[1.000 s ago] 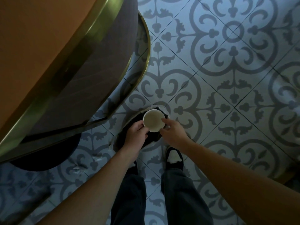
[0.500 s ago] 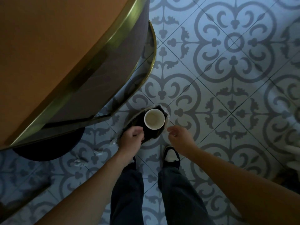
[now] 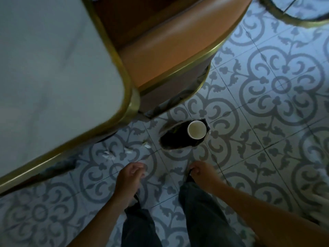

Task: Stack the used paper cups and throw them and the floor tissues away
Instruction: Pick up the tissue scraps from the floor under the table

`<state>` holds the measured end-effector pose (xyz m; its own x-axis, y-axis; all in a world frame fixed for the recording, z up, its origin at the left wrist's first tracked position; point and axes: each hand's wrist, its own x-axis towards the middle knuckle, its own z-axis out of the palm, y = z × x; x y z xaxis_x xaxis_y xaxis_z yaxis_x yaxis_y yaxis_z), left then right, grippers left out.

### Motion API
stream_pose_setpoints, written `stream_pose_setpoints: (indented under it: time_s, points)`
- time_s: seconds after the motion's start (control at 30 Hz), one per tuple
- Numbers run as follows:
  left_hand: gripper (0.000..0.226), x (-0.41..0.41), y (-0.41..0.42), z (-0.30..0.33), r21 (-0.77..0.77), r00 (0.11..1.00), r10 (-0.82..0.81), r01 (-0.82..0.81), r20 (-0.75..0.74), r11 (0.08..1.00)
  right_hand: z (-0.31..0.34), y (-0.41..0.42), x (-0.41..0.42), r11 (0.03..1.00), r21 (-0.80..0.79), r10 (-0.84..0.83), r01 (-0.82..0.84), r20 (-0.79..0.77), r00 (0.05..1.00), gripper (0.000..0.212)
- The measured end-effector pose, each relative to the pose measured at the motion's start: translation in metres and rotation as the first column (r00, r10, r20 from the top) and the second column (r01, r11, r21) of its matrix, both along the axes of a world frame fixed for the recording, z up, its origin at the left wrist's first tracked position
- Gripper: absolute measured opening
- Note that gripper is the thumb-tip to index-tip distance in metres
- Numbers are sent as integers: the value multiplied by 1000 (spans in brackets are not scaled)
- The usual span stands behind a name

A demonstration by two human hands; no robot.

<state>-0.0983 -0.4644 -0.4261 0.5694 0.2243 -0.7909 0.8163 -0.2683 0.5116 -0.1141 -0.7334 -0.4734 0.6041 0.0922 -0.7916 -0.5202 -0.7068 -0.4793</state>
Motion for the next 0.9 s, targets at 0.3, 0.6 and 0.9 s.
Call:
stream_pose_setpoints:
  time_s: [0.3,0.6,0.9]
  points:
    - [18,-70,107,-1,67,998,12,-16,60,998,10,103,-17,999,-40,25,-22,101,995,22]
    - [22,-119,209,-5,139,974,-164,143,154,980,16,212,-64,998,-64,33,-20,204,978,19]
    - [16,-132,227,-67,227,966,-193,151,172,962,-40,254,-66,980,-69,198,-186,285,938,22]
